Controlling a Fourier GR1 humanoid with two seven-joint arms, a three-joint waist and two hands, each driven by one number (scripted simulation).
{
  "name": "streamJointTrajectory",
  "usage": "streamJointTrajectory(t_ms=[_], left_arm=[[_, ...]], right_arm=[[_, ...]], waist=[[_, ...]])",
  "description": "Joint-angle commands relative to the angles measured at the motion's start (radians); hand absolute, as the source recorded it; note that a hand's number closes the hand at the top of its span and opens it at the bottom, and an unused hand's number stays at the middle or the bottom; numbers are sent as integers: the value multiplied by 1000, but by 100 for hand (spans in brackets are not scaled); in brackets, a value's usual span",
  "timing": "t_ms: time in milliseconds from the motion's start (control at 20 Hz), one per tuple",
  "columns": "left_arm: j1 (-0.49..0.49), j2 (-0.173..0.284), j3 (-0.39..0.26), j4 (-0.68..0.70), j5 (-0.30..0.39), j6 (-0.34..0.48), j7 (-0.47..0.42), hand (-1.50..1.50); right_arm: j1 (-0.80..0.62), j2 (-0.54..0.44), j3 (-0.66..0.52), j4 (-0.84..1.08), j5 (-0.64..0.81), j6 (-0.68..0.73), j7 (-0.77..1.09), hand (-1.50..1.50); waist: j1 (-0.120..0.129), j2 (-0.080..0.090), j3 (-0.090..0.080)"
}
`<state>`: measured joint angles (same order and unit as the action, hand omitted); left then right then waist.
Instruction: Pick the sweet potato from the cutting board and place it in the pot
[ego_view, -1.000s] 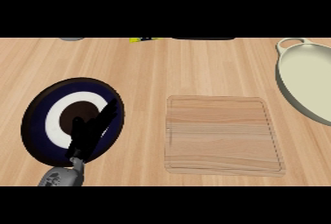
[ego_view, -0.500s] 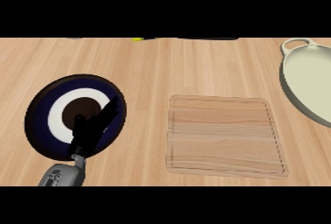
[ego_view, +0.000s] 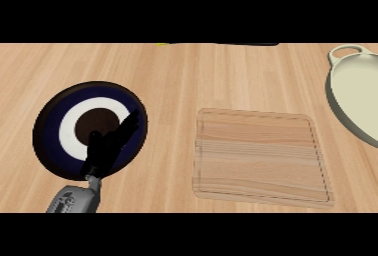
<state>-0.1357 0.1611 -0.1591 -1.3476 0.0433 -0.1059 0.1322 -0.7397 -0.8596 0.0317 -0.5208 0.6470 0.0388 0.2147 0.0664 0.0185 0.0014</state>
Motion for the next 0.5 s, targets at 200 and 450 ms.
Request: streamJointTrajectory(t_ms=[200,450], left_arm=[[16,-8,4,-14,13,-13,-2,0],[-22,10,27,1,22,-27,16,0]], right_arm=[[-126,106,13,262,37,146,142,-150],[-165,141,-125,227,-81,-33,-5,-150]], waist=[[6,5,2],[-18,3,4]])
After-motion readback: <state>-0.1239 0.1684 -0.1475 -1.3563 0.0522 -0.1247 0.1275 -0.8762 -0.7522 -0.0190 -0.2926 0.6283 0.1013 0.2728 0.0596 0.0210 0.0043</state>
